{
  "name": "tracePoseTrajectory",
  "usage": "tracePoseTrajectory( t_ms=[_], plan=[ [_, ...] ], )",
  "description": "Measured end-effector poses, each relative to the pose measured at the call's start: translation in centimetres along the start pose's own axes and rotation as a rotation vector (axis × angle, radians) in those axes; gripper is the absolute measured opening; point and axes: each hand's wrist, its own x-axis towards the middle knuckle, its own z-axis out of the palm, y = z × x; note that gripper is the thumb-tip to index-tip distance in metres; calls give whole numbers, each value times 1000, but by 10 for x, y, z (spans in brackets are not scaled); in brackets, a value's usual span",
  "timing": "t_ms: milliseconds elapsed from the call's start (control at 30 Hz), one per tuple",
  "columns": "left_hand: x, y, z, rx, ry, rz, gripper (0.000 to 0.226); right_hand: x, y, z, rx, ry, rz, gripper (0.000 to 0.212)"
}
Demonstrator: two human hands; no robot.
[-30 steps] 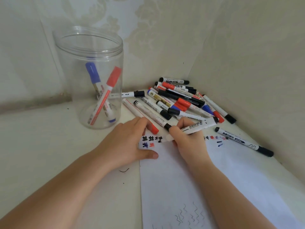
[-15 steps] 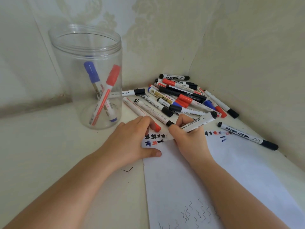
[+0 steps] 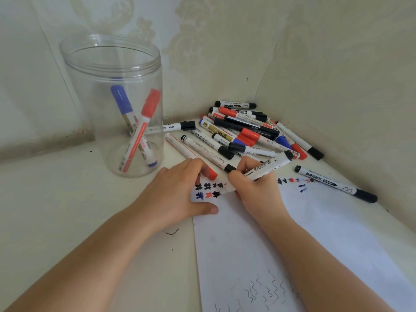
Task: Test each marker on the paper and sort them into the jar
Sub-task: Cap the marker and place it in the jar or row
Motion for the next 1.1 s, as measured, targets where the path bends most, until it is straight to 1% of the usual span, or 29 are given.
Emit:
tracePoseTrajectory(
  t_ms=[167, 233, 300, 367, 500, 567, 733, 867, 967, 1067, 1100],
  plan=[
    [-1, 0, 0, 3, 13, 8, 55, 1, 0, 0, 10, -10, 15, 24],
    [-2, -2, 1, 6, 18, 14, 57, 2, 0, -3, 136, 8, 61, 26],
    [-3, -2, 3, -12, 36, 13, 49, 3, 1, -10, 305, 36, 111, 32],
    [-3, -2, 4, -85, 76, -15, 34, 2, -2, -15, 389, 29, 121, 29],
    [-1, 0, 1, -104, 176, 24, 25, -3, -8, -14, 545, -105, 42, 17],
    [-2, 1, -1, -120, 209, 42, 22, -4, -10, -14, 599, -128, 17, 17],
    [-4, 2, -3, -146, 256, 95, 33, -4, -12, -16, 633, -106, 48, 20],
    [-5, 5, -3, -136, 237, 181, 37, -6, -10, -12, 570, -125, 69, 18],
    [-5, 7, -4, -112, 246, 219, 32, -7, -10, -11, 519, -187, 72, 18],
    [-5, 5, -6, -98, 256, 185, 25, -7, -13, -14, 568, -237, 93, 19],
    [-6, 5, -6, -70, 246, 180, 22, -7, -14, -15, 601, -235, 106, 24]
  ],
)
